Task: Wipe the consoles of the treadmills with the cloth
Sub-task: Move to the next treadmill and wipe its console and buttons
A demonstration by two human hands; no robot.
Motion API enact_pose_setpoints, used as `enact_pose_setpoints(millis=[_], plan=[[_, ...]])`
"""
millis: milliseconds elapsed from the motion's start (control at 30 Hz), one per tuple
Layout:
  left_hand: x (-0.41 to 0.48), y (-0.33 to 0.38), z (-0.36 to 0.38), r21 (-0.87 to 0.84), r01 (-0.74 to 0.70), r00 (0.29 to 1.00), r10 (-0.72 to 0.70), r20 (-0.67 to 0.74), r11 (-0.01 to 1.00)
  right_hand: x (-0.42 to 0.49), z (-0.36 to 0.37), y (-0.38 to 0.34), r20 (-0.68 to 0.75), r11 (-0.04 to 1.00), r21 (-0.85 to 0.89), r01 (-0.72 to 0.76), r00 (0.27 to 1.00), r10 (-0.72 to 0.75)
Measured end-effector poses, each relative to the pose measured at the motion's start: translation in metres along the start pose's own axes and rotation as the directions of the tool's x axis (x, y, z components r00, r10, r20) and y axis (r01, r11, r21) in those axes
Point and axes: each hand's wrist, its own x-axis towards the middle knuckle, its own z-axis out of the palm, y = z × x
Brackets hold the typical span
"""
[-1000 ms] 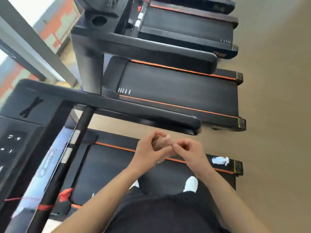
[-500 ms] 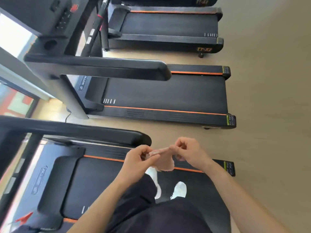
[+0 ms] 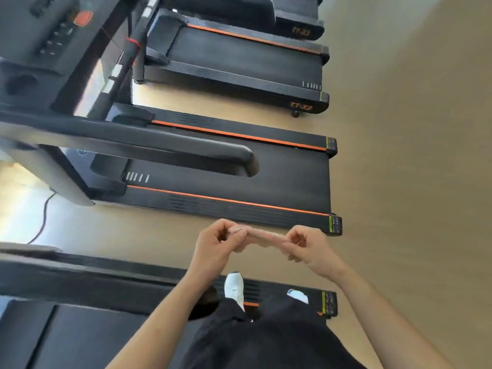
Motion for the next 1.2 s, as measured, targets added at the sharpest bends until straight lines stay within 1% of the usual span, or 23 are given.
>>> enact_pose_setpoints(millis=[100,167,267,333,400,467,533,600,633,767,833,900,967,1067,1133,1200], plan=[[0.031,0.011,0.009,-0.074,0.006,1.0,-0.005,0.012,0.997,0.029,-0.034,-0.02,-0.133,0.994,-0.104,0.024,0.99,-0.038],[0.048,0.021,0.02,-0.112,0.03,0.999,-0.025,0.042,0.993,0.048,-0.058,-0.036,-0.216,0.992,-0.121,0.02,0.975,-0.046],[0.079,0.033,0.043,-0.141,0.03,0.998,-0.022,0.061,0.99,0.08,-0.092,-0.057,-0.309,0.998,-0.059,0.022,0.95,-0.04],[0.105,0.042,0.06,-0.149,0.036,0.999,-0.033,0.024,0.988,0.106,-0.112,-0.067,-0.326,0.999,-0.017,0.033,0.945,-0.036],[0.132,0.054,0.076,-0.171,0.042,0.999,-0.043,-0.003,0.984,0.135,-0.128,-0.074,-0.322,0.999,-0.014,0.043,0.946,-0.045],[0.165,0.068,0.091,-0.18,0.042,0.999,-0.043,-0.003,0.983,0.168,-0.144,-0.082,-0.317,0.999,-0.003,0.052,0.947,-0.05],[0.203,0.085,0.105,-0.201,0.049,0.998,-0.053,-0.015,0.978,0.207,-0.16,-0.092,-0.303,0.997,0.054,0.061,0.952,-0.042],[0.247,0.1,0.115,-0.252,0.064,0.994,-0.085,-0.072,0.966,0.253,-0.177,-0.1,-0.266,0.992,0.117,0.054,0.964,-0.022],[0.27,0.107,0.117,-0.268,0.079,0.986,-0.115,-0.123,0.96,0.276,-0.186,-0.106,-0.236,0.991,0.13,0.043,0.972,-0.011],[0.351,0.129,0.109,-0.241,0.103,0.916,-0.186,-0.355,0.965,0.367,-0.217,-0.137,-0.066,0.995,0.052,0.082,0.995,-0.079],[0.383,0.136,0.098,-0.239,0.089,0.87,-0.192,-0.453,0.967,0.409,-0.225,-0.159,0.017,0.989,0.006,0.146,0.989,-0.146],[0.409,0.144,0.083,-0.278,0.092,0.81,-0.235,-0.537,0.956,0.447,-0.228,-0.184,0.096,0.977,-0.048,0.208,0.975,-0.203],[0.427,0.15,0.067,-0.317,0.079,0.735,-0.27,-0.622,0.945,0.483,-0.225,-0.211,0.19,0.956,-0.098,0.277,0.948,-0.255],[0.445,0.163,0.041,-0.316,0.056,0.638,-0.277,-0.718,0.947,0.53,-0.214,-0.251,0.293,0.917,-0.135,0.376,0.899,-0.325],[0.455,0.173,0.021,-0.331,0.022,0.575,-0.283,-0.768,0.943,0.556,-0.203,-0.282,0.342,0.899,-0.126,0.419,0.869,-0.357],[0.464,0.182,-0.004,-0.319,-0.016,0.524,-0.264,-0.81,0.948,0.576,-0.188,-0.317,0.397,0.877,-0.087,0.473,0.824,-0.405]])
